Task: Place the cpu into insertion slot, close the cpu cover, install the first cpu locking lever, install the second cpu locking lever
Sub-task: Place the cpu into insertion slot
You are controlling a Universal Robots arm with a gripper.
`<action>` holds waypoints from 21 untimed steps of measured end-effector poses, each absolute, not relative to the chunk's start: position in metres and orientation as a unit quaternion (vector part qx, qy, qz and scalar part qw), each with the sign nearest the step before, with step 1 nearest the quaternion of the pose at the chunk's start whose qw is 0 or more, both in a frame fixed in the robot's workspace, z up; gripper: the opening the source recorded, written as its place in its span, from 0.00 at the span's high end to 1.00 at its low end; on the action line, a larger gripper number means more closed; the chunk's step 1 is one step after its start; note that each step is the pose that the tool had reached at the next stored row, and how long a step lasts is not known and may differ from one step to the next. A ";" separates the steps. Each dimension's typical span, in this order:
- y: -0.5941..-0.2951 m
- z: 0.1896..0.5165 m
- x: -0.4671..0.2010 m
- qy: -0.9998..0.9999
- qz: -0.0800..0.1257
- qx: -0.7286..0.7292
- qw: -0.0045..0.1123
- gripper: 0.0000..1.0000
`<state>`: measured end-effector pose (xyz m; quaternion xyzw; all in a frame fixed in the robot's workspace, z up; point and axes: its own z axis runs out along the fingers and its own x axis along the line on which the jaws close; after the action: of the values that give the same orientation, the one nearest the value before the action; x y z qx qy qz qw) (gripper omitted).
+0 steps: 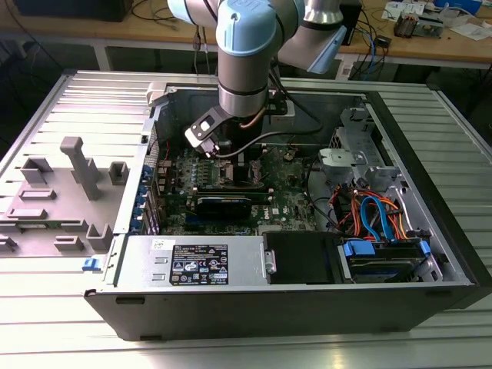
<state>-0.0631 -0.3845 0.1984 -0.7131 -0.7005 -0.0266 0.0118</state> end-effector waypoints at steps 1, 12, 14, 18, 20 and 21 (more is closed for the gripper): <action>-0.385 0.198 -0.063 -0.700 -0.027 -0.713 0.012 0.38; -0.384 0.199 -0.063 -0.701 -0.026 -0.713 0.011 0.38; -0.383 0.199 -0.063 -0.700 -0.026 -0.713 0.011 0.38; -0.381 0.199 -0.062 -0.700 -0.026 -0.713 0.011 0.38; -0.379 0.199 -0.062 -0.700 -0.026 -0.713 0.011 0.38; -0.379 0.199 -0.062 -0.701 -0.026 -0.713 0.011 0.38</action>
<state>-0.0621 -0.3788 0.1988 -0.7131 -0.7005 -0.0259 0.0111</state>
